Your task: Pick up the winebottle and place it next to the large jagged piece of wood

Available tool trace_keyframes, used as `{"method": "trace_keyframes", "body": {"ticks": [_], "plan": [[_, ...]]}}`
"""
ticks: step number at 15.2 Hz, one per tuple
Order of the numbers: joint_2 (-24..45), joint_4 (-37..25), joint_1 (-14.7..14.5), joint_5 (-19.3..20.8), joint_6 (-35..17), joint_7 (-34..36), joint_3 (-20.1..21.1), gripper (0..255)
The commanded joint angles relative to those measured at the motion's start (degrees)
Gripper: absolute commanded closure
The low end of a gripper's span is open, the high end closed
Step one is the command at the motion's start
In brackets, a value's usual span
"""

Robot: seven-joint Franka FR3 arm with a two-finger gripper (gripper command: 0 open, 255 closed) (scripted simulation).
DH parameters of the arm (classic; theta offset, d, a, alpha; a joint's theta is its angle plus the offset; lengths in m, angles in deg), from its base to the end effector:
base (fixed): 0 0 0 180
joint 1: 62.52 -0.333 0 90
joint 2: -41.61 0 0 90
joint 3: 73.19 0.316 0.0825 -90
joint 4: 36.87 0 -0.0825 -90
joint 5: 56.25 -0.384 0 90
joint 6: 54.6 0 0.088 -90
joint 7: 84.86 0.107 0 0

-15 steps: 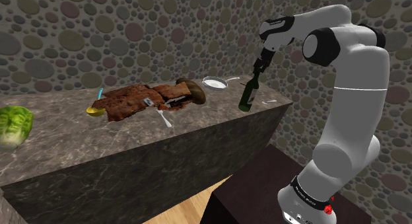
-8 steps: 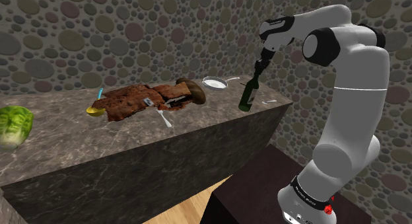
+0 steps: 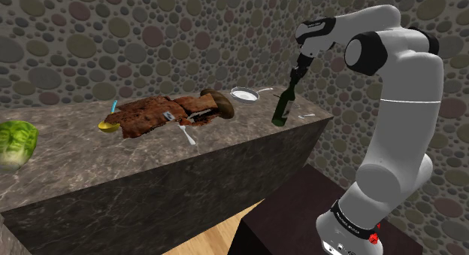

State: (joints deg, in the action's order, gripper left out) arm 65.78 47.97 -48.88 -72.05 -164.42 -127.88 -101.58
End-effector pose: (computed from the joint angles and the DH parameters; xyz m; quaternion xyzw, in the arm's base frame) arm 0.5504 -0.4010 0.4621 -0.9988 0.0123 -0.0472 0.0025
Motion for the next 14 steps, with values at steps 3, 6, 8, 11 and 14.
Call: {"method": "trace_keyframes", "body": {"ticks": [3,6,8,11,14], "plan": [[-0.3,-2.6,0.2,0.3,2.8,0.4,-0.2,255],[-0.4,-4.8,0.4,0.5,5.1,0.7,-0.3,255],[-0.4,-6.4,0.6,0.5,6.6,0.9,-0.3,255],[-0.2,-9.0,1.0,0.5,9.0,1.1,-0.4,255],[0.2,-11.9,1.5,0.4,11.5,1.4,-0.4,255]]}}
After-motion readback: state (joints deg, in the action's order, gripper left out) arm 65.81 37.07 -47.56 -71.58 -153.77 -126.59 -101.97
